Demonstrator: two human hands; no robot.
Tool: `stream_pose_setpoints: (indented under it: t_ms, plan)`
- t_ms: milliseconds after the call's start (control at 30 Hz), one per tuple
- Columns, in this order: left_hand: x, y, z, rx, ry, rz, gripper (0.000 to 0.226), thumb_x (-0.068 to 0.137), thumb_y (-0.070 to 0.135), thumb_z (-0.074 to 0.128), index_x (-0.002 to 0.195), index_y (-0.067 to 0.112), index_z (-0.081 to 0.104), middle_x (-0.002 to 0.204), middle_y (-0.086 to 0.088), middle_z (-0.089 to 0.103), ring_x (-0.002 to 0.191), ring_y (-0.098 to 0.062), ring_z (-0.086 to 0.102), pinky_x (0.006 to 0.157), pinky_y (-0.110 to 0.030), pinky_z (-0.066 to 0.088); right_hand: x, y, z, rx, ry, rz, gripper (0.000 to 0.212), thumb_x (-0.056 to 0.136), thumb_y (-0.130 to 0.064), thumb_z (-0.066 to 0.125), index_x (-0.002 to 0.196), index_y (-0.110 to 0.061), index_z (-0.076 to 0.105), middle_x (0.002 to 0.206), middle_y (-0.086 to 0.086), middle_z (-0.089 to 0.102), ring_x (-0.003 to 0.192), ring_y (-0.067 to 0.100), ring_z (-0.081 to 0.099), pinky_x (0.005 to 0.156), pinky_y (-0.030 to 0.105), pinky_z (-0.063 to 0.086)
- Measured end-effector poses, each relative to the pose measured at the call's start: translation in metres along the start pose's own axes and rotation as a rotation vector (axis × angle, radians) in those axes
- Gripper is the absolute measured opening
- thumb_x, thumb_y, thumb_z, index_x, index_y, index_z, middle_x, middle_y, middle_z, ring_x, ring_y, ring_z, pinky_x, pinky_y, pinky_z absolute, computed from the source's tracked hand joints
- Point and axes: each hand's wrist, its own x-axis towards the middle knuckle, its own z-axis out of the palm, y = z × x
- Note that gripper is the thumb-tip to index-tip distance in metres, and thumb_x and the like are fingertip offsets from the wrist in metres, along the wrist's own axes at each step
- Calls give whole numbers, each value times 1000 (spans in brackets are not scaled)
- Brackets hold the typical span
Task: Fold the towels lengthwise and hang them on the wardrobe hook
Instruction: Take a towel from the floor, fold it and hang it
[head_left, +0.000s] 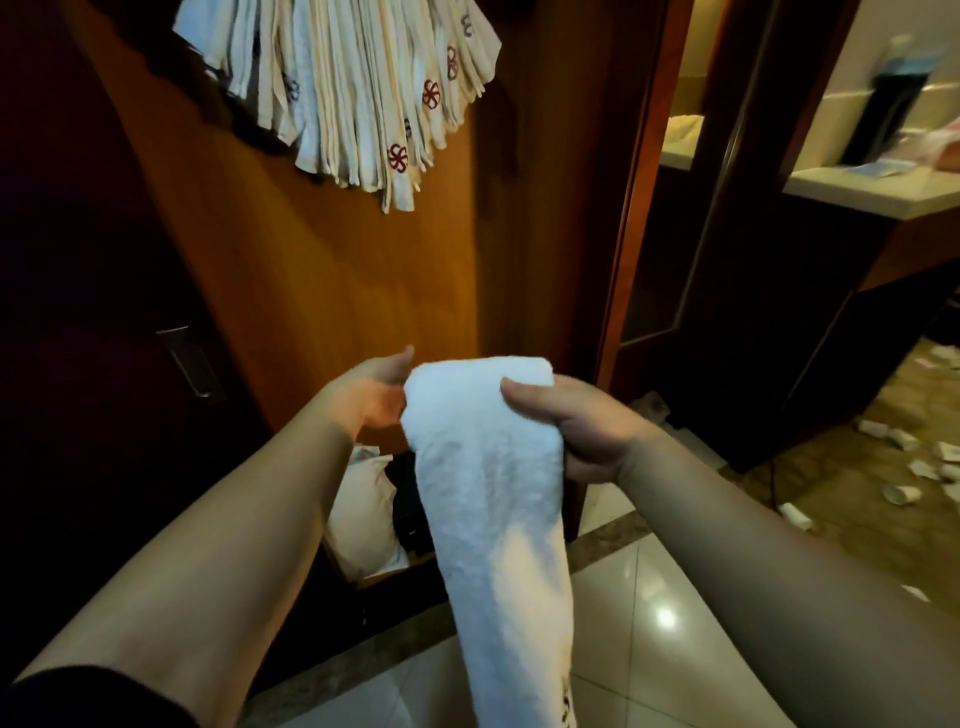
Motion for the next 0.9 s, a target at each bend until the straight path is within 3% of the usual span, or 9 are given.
stream_pose_setpoints:
  t_ms: [67, 133, 233, 300, 367, 500, 600, 733, 900]
  plan:
    - [2, -7, 0, 60, 9, 87, 22, 105, 22, 42, 94, 12, 59, 84, -6, 69, 80, -23, 64, 76, -38, 55, 4, -16, 6, -36, 85, -94, 31, 82, -20, 66, 109, -5, 71, 104, 15, 74, 94, 24, 73, 83, 35, 60]
    - [7, -7, 5, 61, 69, 195, 20, 102, 27, 49, 93, 13, 60, 88, -6, 67, 85, -26, 63, 83, -39, 53, 9, -31, 9, -60, 151, -185, 28, 87, -14, 59, 112, -2, 65, 102, 13, 75, 92, 23, 73, 86, 35, 59]
    - [-16, -10, 21, -29, 301, 538, 22, 102, 37, 49, 96, 18, 58, 89, 0, 63, 83, -17, 61, 74, -31, 49, 19, -48, 11, -80, 262, -288, 23, 96, 0, 51, 115, -2, 63, 103, 13, 74, 96, 25, 72, 95, 40, 55]
    - [-54, -25, 37, 37, 369, 824, 21, 102, 40, 49, 112, 24, 58, 113, 4, 62, 105, -12, 59, 89, -29, 47, 27, -58, 16, -64, 370, -344, 25, 97, 5, 48, 119, 0, 60, 108, 15, 72, 99, 26, 70, 98, 42, 53]
    - [-85, -38, 53, 240, 342, 977, 42, 99, 43, 54, 136, 26, 46, 136, 9, 48, 124, -3, 44, 99, -21, 39, 37, -67, 23, -40, 478, -386, 31, 97, 5, 50, 127, 3, 54, 117, 17, 69, 104, 27, 69, 100, 44, 52]
    - [-78, -38, 75, 565, 345, 953, 71, 97, 33, 58, 156, 29, 18, 160, 9, 24, 139, -1, 25, 110, -26, 35, 53, -79, 45, 9, 561, -403, 27, 98, -4, 55, 124, -3, 47, 123, 15, 61, 108, 28, 63, 99, 42, 53]
    - [-71, -23, 83, 628, 476, 952, 68, 100, 24, 51, 157, 28, 14, 164, 8, 19, 147, -13, 27, 111, -39, 44, 58, -87, 61, 45, 578, -427, 19, 98, -8, 56, 113, -10, 44, 118, 11, 58, 109, 27, 61, 100, 41, 52]
    - [-67, -7, 86, 724, 564, 912, 74, 98, 27, 56, 157, 26, 12, 165, 8, 13, 151, -14, 17, 111, -40, 42, 61, -96, 70, 63, 628, -474, 12, 100, -11, 56, 90, -15, 49, 102, 5, 60, 96, 21, 64, 91, 34, 55]
    - [-47, -25, 77, 879, 634, 790, 71, 95, 21, 62, 155, 23, 25, 158, 3, 34, 144, -18, 35, 108, -40, 45, 57, -113, 61, 135, 693, -571, 9, 99, -14, 57, 97, -15, 48, 100, 4, 61, 91, 20, 64, 78, 32, 54]
